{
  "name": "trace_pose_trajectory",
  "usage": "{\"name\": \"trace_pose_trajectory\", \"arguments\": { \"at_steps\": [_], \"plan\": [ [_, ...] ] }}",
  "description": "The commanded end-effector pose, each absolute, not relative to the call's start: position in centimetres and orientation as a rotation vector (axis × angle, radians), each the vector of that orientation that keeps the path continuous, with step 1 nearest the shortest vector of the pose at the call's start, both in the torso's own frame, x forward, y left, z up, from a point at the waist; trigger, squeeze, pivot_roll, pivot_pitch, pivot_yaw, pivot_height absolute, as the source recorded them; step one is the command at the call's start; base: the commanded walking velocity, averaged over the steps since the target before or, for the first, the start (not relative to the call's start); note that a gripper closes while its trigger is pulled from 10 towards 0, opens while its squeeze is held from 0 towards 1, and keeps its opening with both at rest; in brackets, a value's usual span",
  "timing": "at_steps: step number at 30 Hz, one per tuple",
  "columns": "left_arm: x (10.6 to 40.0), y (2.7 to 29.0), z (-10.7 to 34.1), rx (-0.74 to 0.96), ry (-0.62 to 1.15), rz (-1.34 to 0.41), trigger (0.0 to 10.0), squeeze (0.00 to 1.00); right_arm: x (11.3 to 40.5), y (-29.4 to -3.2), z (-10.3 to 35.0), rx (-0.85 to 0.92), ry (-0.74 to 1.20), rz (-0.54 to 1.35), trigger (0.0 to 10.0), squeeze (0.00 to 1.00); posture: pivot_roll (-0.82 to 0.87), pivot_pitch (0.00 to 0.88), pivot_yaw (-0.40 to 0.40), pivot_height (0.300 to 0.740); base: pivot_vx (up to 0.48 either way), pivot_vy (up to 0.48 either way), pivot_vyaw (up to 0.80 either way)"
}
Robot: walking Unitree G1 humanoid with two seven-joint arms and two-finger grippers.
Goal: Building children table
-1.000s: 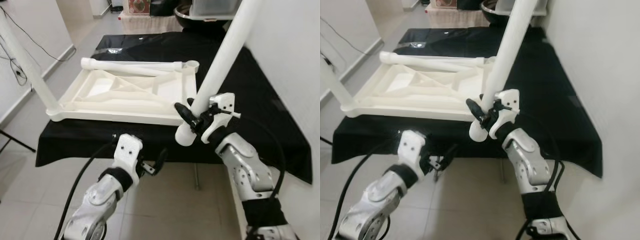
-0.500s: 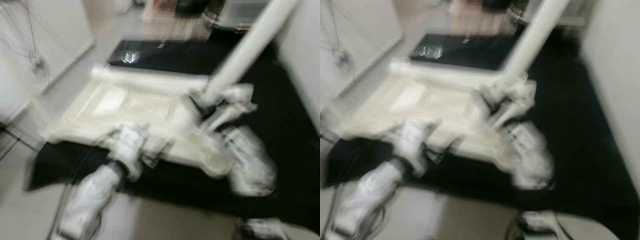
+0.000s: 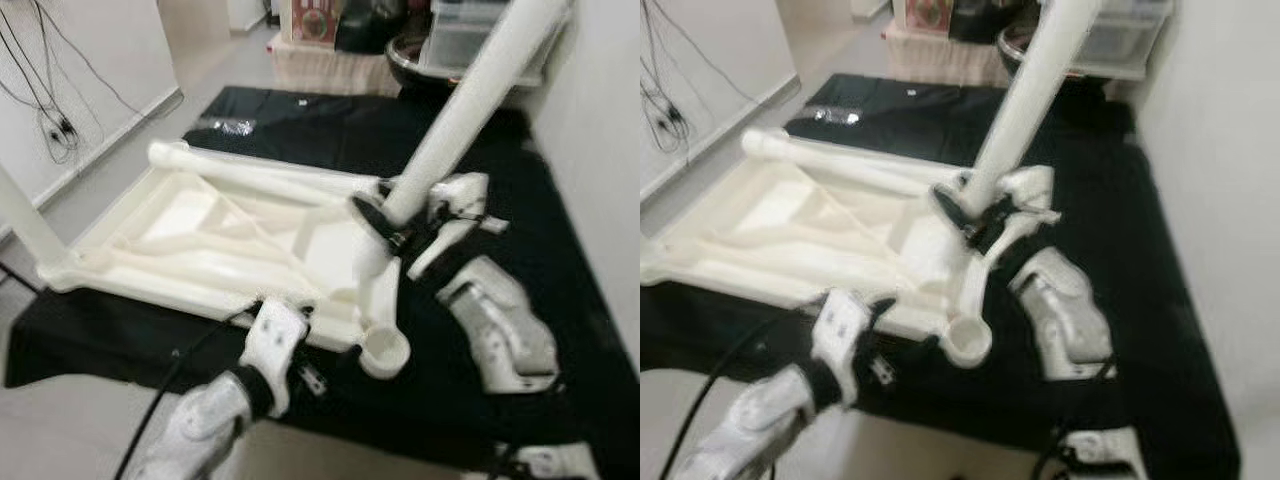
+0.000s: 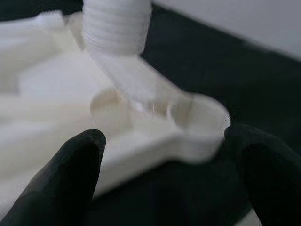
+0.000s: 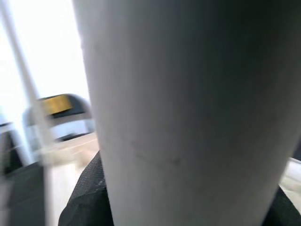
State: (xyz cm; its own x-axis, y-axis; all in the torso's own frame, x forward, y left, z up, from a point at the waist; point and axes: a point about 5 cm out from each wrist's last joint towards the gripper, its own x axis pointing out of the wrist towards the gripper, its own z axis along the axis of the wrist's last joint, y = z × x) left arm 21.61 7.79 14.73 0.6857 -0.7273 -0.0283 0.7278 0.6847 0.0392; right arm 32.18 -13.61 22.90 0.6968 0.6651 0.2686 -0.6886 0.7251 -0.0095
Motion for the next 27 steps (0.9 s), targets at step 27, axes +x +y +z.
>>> {"name": "trace_pose_trajectory", "arguments": {
  "at_steps": [27],
  "plan": [
    [21.7,8.6,15.0,0.055,0.065,-0.765,10.0,0.0,31.9,-14.5,22.9,0.038,-0.222,0.859,10.0,0.0,0.09,0.156,-0.014,0.74,-0.034,0.0,0.0]
  ]
}}
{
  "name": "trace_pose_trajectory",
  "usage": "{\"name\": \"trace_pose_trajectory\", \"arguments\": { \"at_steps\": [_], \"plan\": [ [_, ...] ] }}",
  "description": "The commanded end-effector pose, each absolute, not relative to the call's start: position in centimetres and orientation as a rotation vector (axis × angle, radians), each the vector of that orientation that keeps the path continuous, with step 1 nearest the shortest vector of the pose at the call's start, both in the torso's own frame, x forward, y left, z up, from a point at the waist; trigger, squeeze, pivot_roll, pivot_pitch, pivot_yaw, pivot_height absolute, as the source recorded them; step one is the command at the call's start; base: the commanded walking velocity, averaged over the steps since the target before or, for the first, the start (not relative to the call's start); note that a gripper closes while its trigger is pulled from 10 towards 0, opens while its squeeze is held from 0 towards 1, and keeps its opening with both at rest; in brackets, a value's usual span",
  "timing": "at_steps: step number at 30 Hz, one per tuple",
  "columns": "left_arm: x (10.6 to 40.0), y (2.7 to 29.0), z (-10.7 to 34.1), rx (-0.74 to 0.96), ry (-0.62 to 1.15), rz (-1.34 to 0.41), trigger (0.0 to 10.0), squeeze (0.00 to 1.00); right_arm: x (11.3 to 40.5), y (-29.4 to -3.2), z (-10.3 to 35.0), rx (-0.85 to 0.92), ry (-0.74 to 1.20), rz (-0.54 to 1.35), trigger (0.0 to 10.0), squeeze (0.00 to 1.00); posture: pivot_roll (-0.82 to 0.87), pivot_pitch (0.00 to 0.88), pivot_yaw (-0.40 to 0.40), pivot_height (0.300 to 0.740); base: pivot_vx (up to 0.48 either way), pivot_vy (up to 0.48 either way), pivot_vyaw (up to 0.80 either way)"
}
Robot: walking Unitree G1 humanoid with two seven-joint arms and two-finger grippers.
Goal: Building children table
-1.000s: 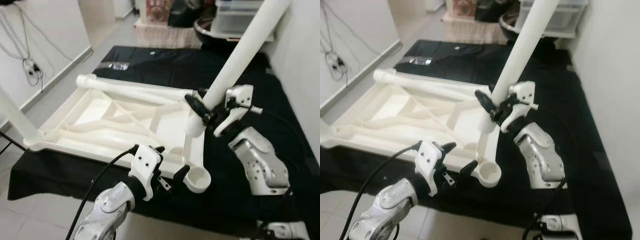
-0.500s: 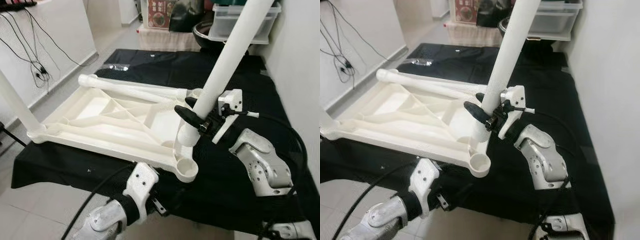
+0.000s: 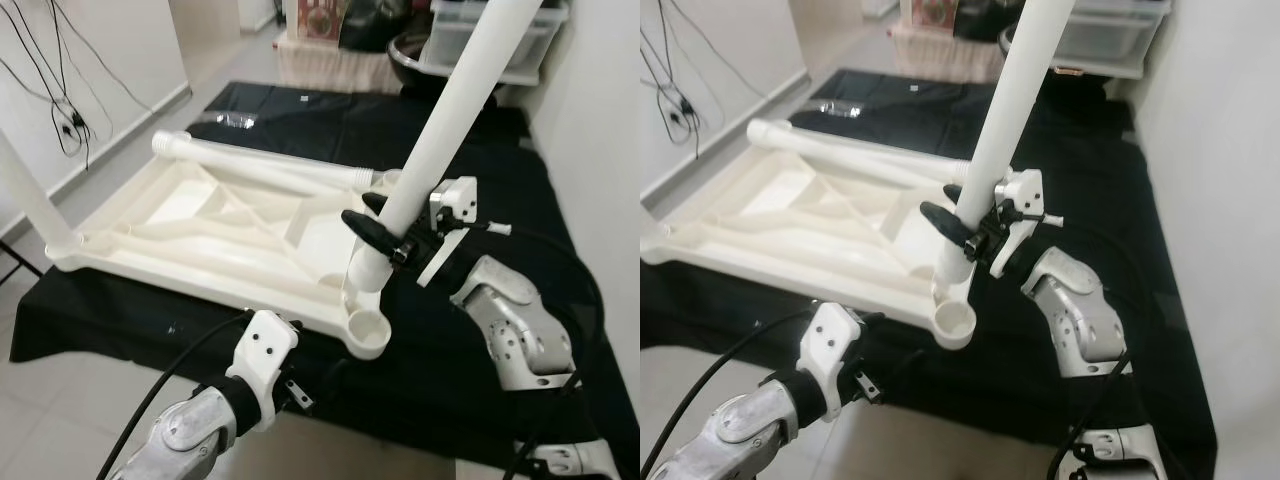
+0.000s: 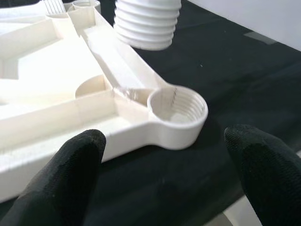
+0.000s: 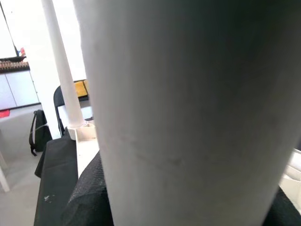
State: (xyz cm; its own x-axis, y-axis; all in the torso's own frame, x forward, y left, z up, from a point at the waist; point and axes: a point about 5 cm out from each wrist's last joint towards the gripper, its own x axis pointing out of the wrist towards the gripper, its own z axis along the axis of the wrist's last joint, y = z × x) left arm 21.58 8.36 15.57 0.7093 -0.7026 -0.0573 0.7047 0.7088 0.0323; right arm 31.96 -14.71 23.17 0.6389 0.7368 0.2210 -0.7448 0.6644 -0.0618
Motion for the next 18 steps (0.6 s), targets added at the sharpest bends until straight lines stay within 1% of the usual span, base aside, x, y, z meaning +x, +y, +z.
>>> {"name": "trace_pose_trajectory", "arguments": {
  "at_steps": [1,5,10,18],
  "plan": [
    [21.75,8.61,15.04,0.054,0.067,-0.76,10.0,0.0,31.85,-14.55,22.91,0.037,-0.221,0.858,10.0,0.0,0.09,0.156,-0.014,0.74,0.0,0.0,0.0],
    [21.8,8.69,15.07,0.066,0.062,-0.752,10.0,0.0,31.79,-14.51,22.83,0.038,-0.217,0.858,10.0,0.0,0.09,0.157,-0.014,0.74,0.0,0.0,0.0],
    [21.79,8.56,15.12,0.051,0.065,-0.756,10.0,0.0,31.76,-14.53,22.8,0.041,-0.216,0.854,10.0,0.0,0.09,0.159,-0.014,0.74,0.0,0.463,0.0],
    [22.07,8.48,15.26,0.056,0.06,-0.746,10.0,0.0,31.59,-14.68,22.76,0.046,-0.213,0.851,10.0,0.0,0.08,0.158,-0.014,0.74,0.0,0.0,0.0]
  ]
}}
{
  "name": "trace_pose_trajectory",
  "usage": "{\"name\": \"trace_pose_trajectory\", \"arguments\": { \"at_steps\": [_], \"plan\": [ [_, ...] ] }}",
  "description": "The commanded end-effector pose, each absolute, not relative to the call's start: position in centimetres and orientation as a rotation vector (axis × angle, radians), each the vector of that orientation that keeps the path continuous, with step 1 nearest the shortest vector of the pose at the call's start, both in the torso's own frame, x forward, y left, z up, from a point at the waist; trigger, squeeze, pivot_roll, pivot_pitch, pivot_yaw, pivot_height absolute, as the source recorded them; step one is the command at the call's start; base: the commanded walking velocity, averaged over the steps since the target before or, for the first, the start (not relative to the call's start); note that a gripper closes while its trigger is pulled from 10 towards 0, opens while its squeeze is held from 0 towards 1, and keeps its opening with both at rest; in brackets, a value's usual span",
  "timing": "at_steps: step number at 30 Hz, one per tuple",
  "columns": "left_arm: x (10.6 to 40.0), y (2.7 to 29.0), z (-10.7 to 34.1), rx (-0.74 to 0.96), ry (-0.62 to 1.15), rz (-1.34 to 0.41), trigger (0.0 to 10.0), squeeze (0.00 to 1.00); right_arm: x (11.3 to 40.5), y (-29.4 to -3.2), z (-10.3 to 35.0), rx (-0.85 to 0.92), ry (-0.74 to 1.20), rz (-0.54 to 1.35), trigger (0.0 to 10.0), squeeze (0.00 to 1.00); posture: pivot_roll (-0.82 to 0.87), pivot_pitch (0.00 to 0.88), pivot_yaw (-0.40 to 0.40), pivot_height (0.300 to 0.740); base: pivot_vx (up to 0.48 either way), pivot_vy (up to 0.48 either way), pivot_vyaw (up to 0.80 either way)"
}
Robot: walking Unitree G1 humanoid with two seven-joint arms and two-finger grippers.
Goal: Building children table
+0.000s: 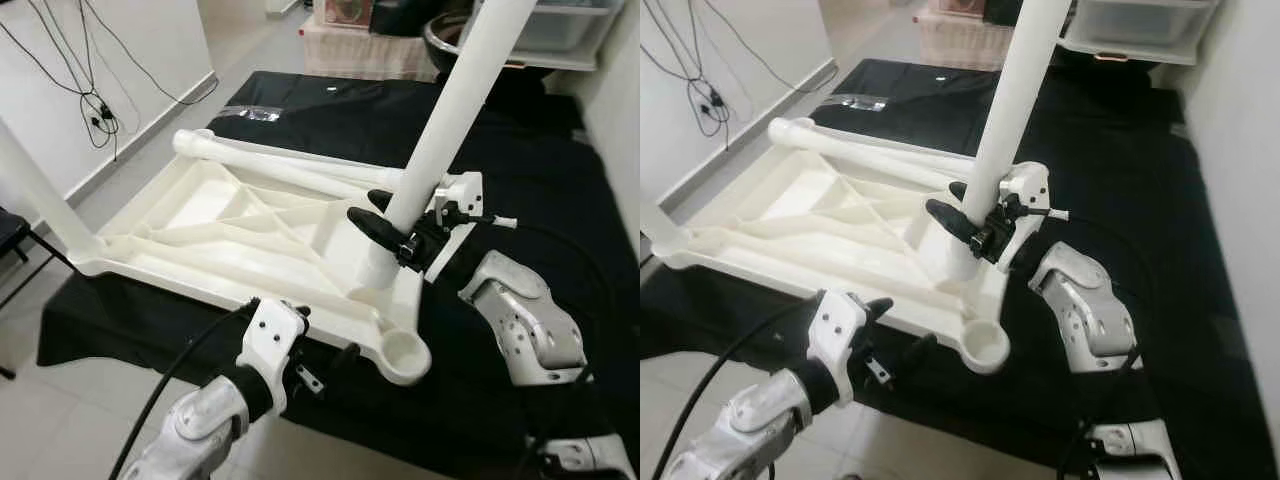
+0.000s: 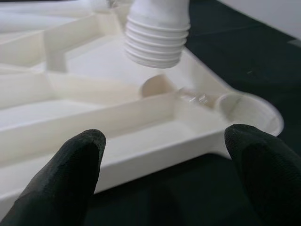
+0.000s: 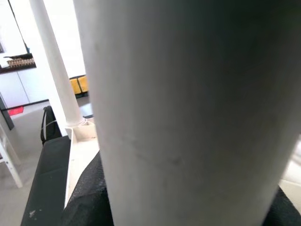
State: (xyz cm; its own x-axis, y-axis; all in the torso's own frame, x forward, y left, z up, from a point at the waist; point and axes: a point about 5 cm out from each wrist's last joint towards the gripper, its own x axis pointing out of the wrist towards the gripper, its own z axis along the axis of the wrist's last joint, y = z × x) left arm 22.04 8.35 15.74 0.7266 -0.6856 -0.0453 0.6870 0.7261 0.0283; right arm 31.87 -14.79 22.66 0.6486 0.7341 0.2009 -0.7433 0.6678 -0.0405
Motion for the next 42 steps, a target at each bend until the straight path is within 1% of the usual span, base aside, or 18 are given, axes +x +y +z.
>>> {"name": "trace_pose_trajectory", "arguments": {
  "at_steps": [1,9,25,37,42],
  "plan": [
    [22.0,8.4,15.2,0.05,0.069,-0.747,10.0,0.0,31.6,-14.7,22.8,0.045,-0.212,0.849,10.0,0.0,0.08,0.157,-0.013,0.74,0.0,0.0,0.0],
    [22.2,8.3,15.1,0.075,0.074,-0.74,10.0,0.0,31.5,-14.8,22.7,0.047,-0.212,0.844,10.0,0.0,0.08,0.156,-0.012,0.74,0.0,0.0,0.0],
    [22.3,8.1,15.3,0.086,0.056,-0.739,10.0,0.0,31.4,-14.7,22.7,0.047,-0.212,0.837,10.0,0.0,0.08,0.149,-0.012,0.74,-0.294,0.0,0.0],
    [23.1,8.9,14.8,0.104,0.037,-0.675,10.0,0.0,31.4,-14.5,22.6,0.035,-0.21,0.818,10.0,0.0,0.08,0.148,-0.011,0.74,0.0,0.0,0.0],
    [23.1,9.2,14.4,0.1,0.042,-0.661,10.0,0.0,31.8,-14.6,22.5,0.013,-0.209,0.765,10.0,0.0,0.08,0.149,-0.013,0.74,0.0,0.0,0.0]
  ]
}}
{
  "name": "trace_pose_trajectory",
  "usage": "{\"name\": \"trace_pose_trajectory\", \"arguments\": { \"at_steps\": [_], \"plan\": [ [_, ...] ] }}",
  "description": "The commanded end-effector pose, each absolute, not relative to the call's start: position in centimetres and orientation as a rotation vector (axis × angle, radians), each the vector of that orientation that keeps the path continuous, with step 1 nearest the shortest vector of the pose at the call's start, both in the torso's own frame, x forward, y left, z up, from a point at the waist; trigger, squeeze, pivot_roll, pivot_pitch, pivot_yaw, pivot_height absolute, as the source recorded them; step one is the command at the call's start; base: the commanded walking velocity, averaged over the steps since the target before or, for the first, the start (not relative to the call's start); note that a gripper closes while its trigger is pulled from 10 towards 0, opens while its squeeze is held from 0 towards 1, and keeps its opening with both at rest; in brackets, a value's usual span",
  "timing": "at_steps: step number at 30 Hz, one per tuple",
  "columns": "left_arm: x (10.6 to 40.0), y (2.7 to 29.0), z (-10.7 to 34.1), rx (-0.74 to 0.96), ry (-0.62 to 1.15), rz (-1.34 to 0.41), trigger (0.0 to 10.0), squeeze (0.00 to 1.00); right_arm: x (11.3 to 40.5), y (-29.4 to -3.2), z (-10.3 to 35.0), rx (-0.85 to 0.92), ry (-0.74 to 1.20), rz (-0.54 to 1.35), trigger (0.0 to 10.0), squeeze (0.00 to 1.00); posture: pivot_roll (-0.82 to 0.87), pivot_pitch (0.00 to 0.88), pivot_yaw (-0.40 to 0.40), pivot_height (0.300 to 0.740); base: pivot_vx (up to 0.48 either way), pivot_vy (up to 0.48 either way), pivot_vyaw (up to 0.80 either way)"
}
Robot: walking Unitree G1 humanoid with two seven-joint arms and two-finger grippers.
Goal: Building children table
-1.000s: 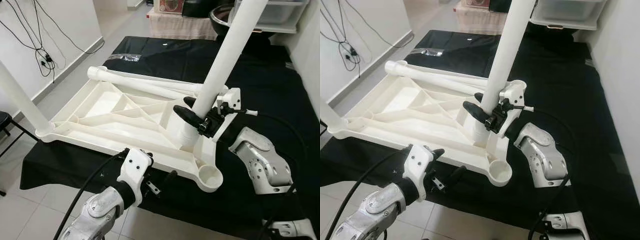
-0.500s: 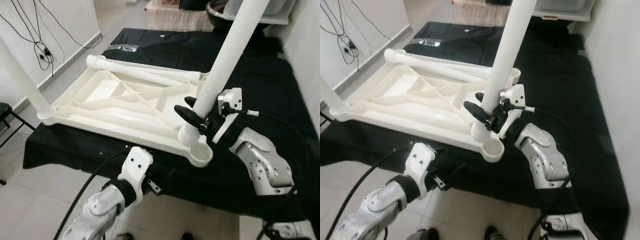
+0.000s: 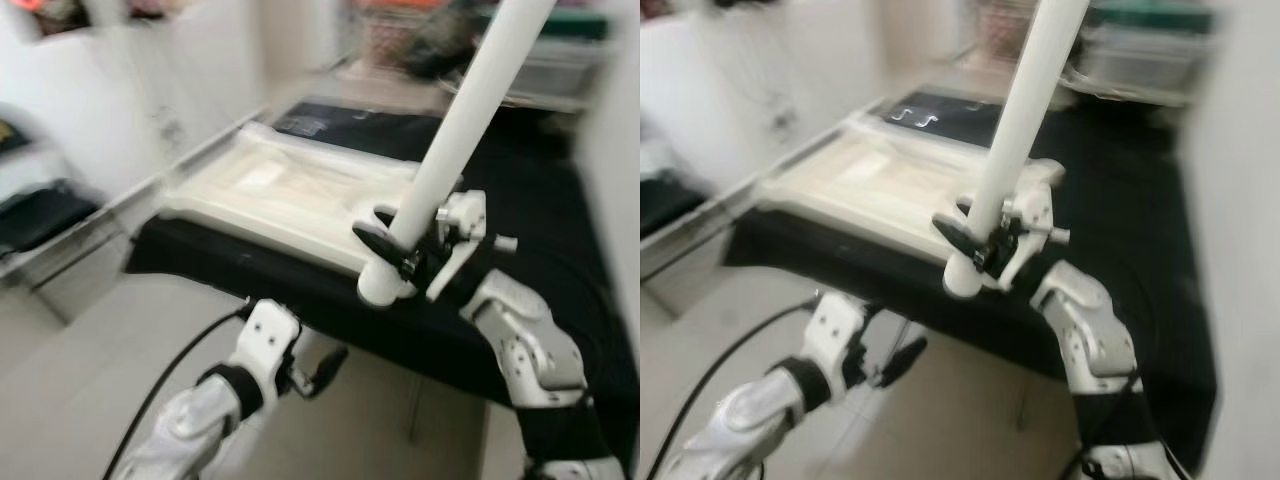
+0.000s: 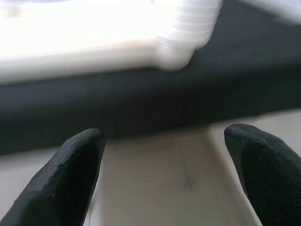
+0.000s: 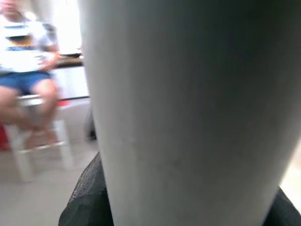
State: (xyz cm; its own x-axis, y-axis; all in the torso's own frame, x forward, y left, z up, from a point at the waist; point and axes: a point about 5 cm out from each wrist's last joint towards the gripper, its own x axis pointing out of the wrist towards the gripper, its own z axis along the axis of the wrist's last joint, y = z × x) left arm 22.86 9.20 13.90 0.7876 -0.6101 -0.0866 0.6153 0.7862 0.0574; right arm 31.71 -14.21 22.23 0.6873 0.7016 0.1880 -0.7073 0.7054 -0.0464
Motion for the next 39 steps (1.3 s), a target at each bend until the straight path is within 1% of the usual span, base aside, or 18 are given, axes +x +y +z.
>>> {"name": "trace_pose_trajectory", "arguments": {
  "at_steps": [1,3,7,16,19,25,31,39],
  "plan": [
    [23.1,9.2,14.3,0.101,0.043,-0.657,10.0,0.0,31.8,-14.6,22.5,0.012,-0.209,0.757,10.0,0.0,0.08,0.154,-0.013,0.74,0.0,0.0,0.0],
    [23.2,9.4,14.2,0.094,0.047,-0.644,10.0,0.0,32.0,-14.6,22.5,0.021,-0.208,0.744,10.0,0.0,0.08,0.154,-0.013,0.74,0.0,0.0,0.0],
    [23.5,9.8,14.0,0.077,0.063,-0.599,10.0,0.0,32.2,-14.5,22.6,0.028,-0.2,0.742,10.0,0.0,0.08,0.161,-0.019,0.74,0.0,0.127,-0.8],
    [23.6,9.8,14.3,0.067,0.035,-0.591,10.0,0.0,32.2,-14.3,22.6,-0.001,-0.191,0.731,10.0,0.0,0.07,0.163,-0.019,0.74,0.0,0.479,-0.8],
    [23.6,9.8,14.3,0.068,0.036,-0.594,10.0,0.0,32.3,-14.4,22.6,-0.001,-0.189,0.713,10.0,0.0,0.07,0.163,-0.017,0.74,0.0,0.0,-0.49],
    [23.8,9.8,14.4,0.093,0.021,-0.58,10.0,0.0,32.3,-14.4,22.7,-0.004,-0.199,0.703,10.0,0.0,0.07,0.164,-0.016,0.74,0.0,0.0,0.0],
    [24.3,10.2,14.7,0.141,-0.024,-0.521,10.0,0.0,32.5,-14.5,22.8,-0.006,-0.208,0.683,10.0,0.0,0.07,0.166,-0.017,0.74,0.0,0.0,0.0],
    [25.0,10.5,15.3,0.183,-0.061,-0.45,10.0,0.0,33.7,-14.1,23.2,0.02,-0.241,0.609,10.0,0.0,0.08,0.169,-0.017,0.74,0.0,0.0,0.0]
  ]
}}
